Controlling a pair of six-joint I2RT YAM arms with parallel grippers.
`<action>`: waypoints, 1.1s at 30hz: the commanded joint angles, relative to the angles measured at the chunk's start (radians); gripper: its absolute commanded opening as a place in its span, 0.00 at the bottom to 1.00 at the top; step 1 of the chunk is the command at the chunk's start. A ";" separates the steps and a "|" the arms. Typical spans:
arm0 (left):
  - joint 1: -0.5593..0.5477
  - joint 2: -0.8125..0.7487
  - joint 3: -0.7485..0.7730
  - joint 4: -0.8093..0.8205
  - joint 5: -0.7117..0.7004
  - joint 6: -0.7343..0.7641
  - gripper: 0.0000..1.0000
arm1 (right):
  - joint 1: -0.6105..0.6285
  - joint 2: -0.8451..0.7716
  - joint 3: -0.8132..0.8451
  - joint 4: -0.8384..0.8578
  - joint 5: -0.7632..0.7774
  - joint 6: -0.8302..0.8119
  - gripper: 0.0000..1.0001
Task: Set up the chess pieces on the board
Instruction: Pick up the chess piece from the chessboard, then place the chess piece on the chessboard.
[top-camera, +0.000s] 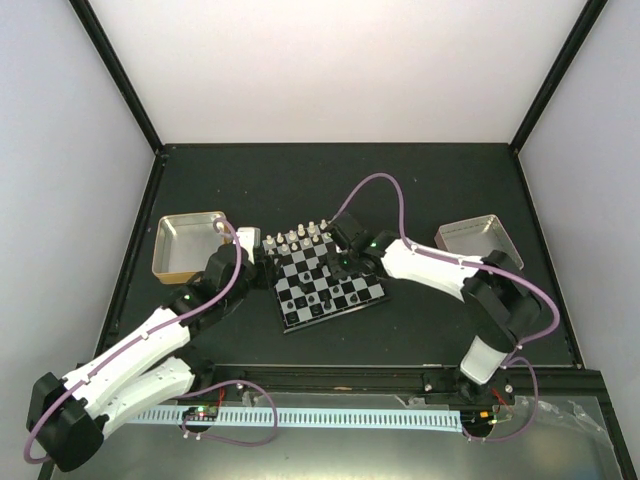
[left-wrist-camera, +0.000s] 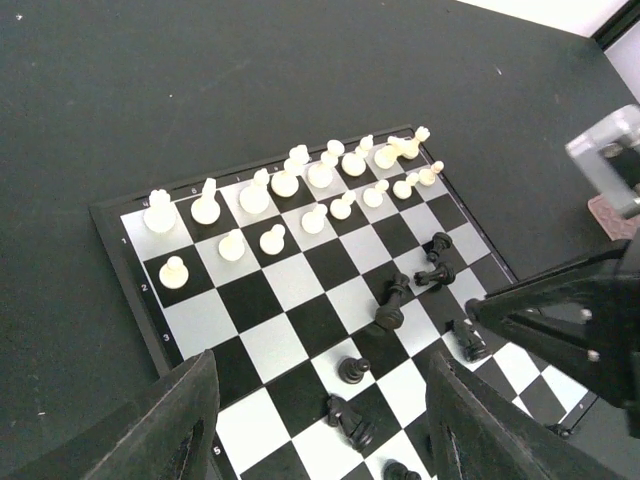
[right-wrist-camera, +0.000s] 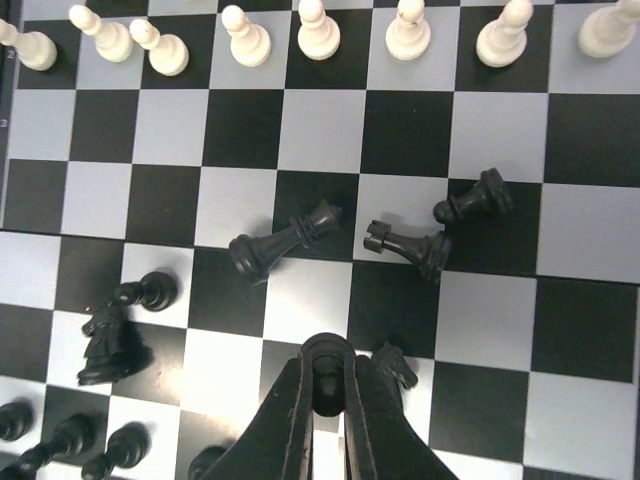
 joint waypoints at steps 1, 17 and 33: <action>0.007 -0.014 -0.001 -0.007 0.013 -0.005 0.59 | 0.005 -0.072 -0.051 0.004 0.017 0.014 0.05; 0.009 -0.005 -0.018 0.013 0.034 -0.014 0.59 | 0.004 -0.106 -0.113 -0.139 -0.062 -0.011 0.05; 0.011 -0.008 -0.024 0.004 0.031 -0.016 0.59 | 0.005 -0.034 -0.082 -0.110 -0.090 -0.027 0.17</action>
